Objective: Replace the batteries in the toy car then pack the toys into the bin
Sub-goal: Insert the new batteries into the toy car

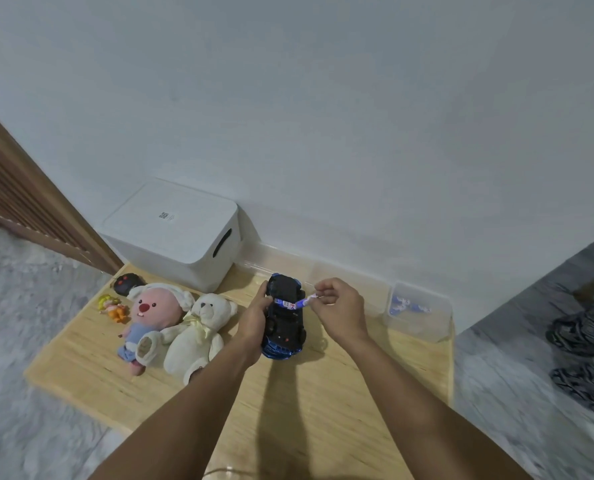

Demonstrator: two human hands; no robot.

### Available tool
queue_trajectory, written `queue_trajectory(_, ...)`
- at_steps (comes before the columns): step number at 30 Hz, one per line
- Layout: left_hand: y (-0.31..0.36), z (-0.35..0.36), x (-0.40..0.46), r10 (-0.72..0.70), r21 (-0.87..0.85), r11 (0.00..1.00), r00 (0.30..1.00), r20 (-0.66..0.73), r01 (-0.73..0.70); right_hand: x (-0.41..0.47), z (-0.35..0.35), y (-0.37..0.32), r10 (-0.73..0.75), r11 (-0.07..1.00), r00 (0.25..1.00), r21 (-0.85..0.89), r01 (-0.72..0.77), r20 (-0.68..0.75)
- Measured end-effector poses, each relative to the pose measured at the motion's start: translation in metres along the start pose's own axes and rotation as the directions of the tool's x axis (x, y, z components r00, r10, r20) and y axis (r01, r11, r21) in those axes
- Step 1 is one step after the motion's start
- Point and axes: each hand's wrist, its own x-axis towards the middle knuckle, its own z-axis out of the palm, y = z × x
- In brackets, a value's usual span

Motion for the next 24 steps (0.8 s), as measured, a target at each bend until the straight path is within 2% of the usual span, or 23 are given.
queue_trajectory(6,-0.002,0.004,0.0,0.016,0.063,0.998,1.0,0.002,-0.016,-0.007,0.01,-0.007,-0.136,0.984,0.986,-0.105,0.145,0.092)
queue_trajectory(14,-0.006,0.003,0.001,-0.016,-0.012,1.0,0.999,0.037,0.016,-0.012,0.015,-0.014,-0.108,0.991,0.971,-0.057,0.123,0.213)
queue_trajectory(19,-0.007,0.001,0.004,0.026,-0.075,0.997,0.998,0.054,-0.021,-0.014,0.01,-0.01,-0.072,0.996,0.983,-0.041,0.08,0.171)
queue_trajectory(24,-0.009,0.001,0.005,0.072,-0.096,0.993,0.992,0.107,-0.061,-0.014,0.01,-0.004,-0.042,0.988,0.999,-0.149,0.046,0.03)
